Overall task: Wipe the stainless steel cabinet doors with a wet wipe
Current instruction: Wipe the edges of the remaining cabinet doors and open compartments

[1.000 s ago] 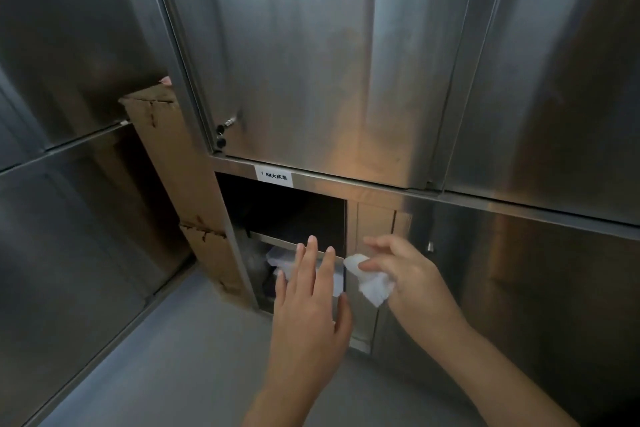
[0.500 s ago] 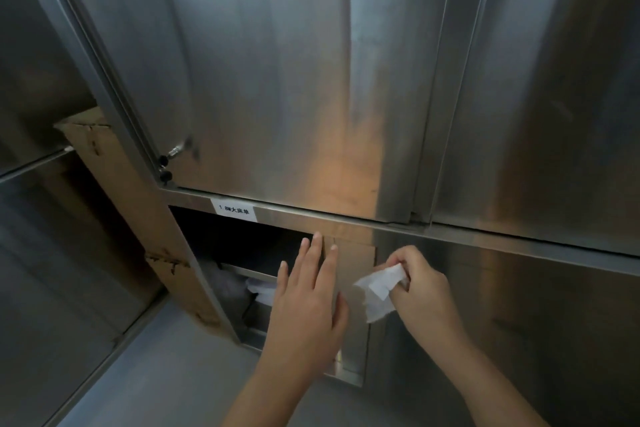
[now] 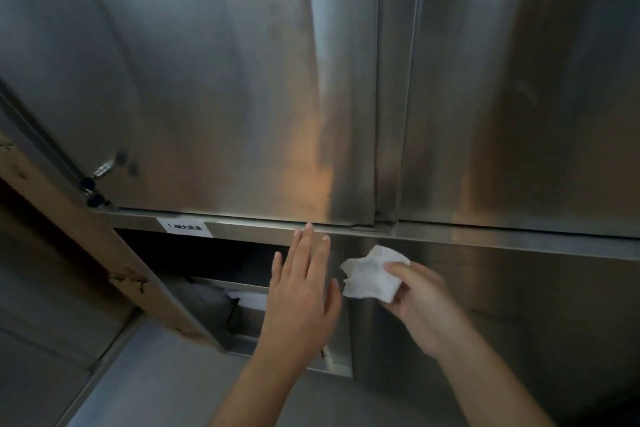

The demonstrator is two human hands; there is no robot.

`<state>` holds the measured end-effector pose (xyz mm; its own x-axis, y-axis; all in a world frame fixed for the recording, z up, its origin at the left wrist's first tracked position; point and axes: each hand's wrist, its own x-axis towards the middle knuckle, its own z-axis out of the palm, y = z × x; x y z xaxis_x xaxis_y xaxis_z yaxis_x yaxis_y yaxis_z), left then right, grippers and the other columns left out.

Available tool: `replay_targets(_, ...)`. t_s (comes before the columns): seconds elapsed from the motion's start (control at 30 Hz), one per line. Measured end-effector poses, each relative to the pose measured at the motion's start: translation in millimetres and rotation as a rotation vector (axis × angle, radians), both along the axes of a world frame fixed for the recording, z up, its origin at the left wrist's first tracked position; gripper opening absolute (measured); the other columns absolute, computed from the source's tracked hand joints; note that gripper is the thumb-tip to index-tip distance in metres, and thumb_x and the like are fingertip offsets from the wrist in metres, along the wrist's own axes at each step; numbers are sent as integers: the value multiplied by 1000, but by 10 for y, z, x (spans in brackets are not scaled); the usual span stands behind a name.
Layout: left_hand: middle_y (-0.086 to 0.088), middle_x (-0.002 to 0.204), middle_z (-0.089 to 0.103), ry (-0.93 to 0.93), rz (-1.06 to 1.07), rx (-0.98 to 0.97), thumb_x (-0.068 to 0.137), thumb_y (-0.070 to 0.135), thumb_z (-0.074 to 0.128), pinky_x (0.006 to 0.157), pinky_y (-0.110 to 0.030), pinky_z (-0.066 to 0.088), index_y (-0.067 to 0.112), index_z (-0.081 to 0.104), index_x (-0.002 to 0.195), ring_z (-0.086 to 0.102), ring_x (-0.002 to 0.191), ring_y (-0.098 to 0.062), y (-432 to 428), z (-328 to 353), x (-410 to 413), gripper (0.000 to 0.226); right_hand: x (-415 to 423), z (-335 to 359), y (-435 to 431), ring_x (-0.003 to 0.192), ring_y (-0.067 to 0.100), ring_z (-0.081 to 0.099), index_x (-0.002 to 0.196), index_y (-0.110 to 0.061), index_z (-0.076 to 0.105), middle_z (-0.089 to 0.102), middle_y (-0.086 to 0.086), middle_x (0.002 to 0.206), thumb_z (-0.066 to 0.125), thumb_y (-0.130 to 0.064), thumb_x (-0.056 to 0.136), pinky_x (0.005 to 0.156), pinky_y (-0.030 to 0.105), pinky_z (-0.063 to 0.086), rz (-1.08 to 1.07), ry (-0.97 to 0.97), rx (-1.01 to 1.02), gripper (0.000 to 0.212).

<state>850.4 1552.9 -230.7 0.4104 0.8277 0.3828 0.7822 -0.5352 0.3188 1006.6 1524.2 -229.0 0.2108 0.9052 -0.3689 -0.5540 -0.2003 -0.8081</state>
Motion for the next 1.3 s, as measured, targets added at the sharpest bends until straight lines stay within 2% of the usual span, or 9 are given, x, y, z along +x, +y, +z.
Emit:
replay_targets(0.1,-10,151,26,-42,-35,-10,85,9,60,110,-45,9,7,44,137,7,140,-21,33,-34,75,54,37,3,-22,68,18,68,94,-7,62,73,7,75,46,-1,90,60,28,52,-23,123,-48,18)
replay_targets(0.27,-18,142,40,-28,-103,15,76,4,70,101,-55,22,1,53,128,30,134,-36,108,-111,75,55,-5,-54,-50,78,23,68,104,-4,60,71,13,89,52,5,87,60,29,52,-118,-6,-101,21)
replay_targets(0.63,-17,140,43,-49,-276,47,73,5,74,100,-55,22,0,54,126,33,132,-34,507,-144,-482,57,-607,-88,56,91,30,63,111,2,53,62,22,105,55,13,82,66,32,50,-286,-26,-124,30)
replay_targets(0.77,-18,140,44,-20,-358,73,72,5,74,100,-55,21,1,55,125,30,132,-32,698,-216,-607,56,-778,-156,139,81,26,63,95,0,61,67,18,91,49,10,87,65,32,49,-431,6,-117,18)
replay_targets(0.9,-18,140,44,-4,-390,79,71,3,73,100,-55,21,1,56,124,30,132,-32,809,-272,-564,56,-770,-273,243,89,30,61,102,1,60,64,18,96,46,11,85,79,41,51,-575,-259,-242,24)
replay_targets(0.97,-16,140,44,5,-384,97,70,3,74,100,-55,22,1,56,124,30,132,-32,831,-335,-485,57,-685,-302,294,83,22,59,100,-5,59,63,13,96,45,12,83,70,31,51,-660,-410,-258,28)
replay_targets(1.13,-13,142,42,4,-322,167,67,5,76,99,-59,19,3,54,128,30,133,-34,890,-616,-159,65,-383,-421,390,65,1,57,80,-25,55,63,-2,82,50,14,72,46,9,40,-848,-771,-81,41)
replay_targets(1.23,-13,145,37,-1,-323,253,72,8,71,99,-62,18,3,50,131,28,134,-35,917,-868,8,63,-289,-624,450,67,-8,56,83,-25,58,62,-9,81,55,13,70,51,7,41,-939,-838,49,40)
replay_targets(1.3,-12,147,33,-21,-312,313,80,14,52,101,-62,18,4,48,134,26,136,-34,951,-1027,91,54,-258,-792,528,76,1,58,88,-17,60,62,-4,87,61,10,71,62,18,46,-1018,-927,143,32)
